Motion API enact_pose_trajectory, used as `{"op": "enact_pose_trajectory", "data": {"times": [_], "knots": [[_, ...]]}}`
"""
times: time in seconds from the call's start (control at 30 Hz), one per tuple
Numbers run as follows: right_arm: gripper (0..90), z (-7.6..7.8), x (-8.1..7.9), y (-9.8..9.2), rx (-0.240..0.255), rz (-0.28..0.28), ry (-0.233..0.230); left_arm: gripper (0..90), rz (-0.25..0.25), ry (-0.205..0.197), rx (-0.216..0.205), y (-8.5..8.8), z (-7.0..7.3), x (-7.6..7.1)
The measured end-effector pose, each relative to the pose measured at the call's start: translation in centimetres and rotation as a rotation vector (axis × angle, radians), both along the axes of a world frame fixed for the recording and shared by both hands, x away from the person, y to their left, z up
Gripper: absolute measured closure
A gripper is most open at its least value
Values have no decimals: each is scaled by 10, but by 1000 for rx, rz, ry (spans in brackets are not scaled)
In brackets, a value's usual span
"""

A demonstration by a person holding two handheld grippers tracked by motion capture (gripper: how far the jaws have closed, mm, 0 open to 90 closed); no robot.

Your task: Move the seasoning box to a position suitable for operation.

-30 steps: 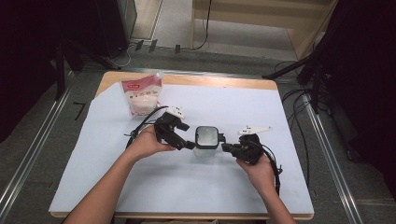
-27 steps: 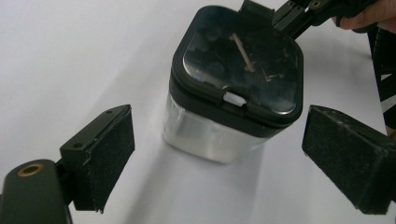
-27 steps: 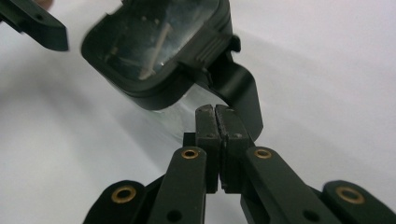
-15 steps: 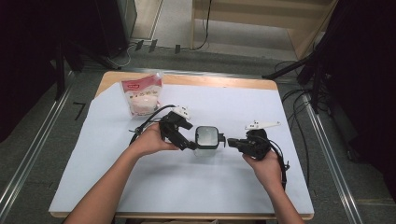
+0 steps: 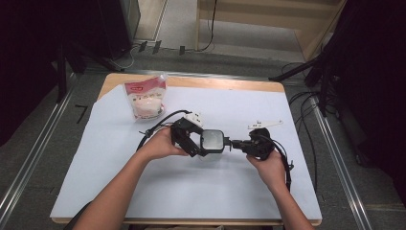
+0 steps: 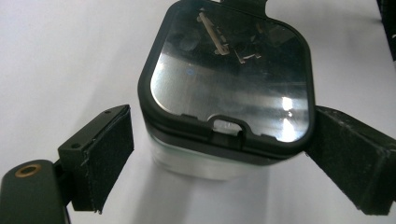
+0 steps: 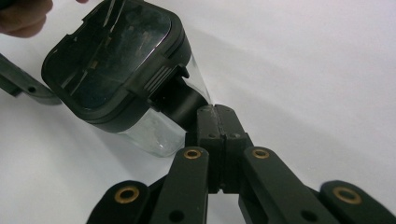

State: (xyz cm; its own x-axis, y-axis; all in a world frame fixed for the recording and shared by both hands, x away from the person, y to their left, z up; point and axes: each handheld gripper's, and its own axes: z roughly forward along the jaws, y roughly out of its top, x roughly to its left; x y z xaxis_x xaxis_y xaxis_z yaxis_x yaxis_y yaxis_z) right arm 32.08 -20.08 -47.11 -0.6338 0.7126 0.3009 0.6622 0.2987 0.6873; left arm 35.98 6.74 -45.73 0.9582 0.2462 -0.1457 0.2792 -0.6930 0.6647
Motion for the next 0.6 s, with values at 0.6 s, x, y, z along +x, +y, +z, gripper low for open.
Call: {"op": "enact_pose_trajectory", "data": {"times": [0.6], "knots": [[900,-5,2,0,4,-16,20,154,-30,-82,9,-6,-2,-5]]}}
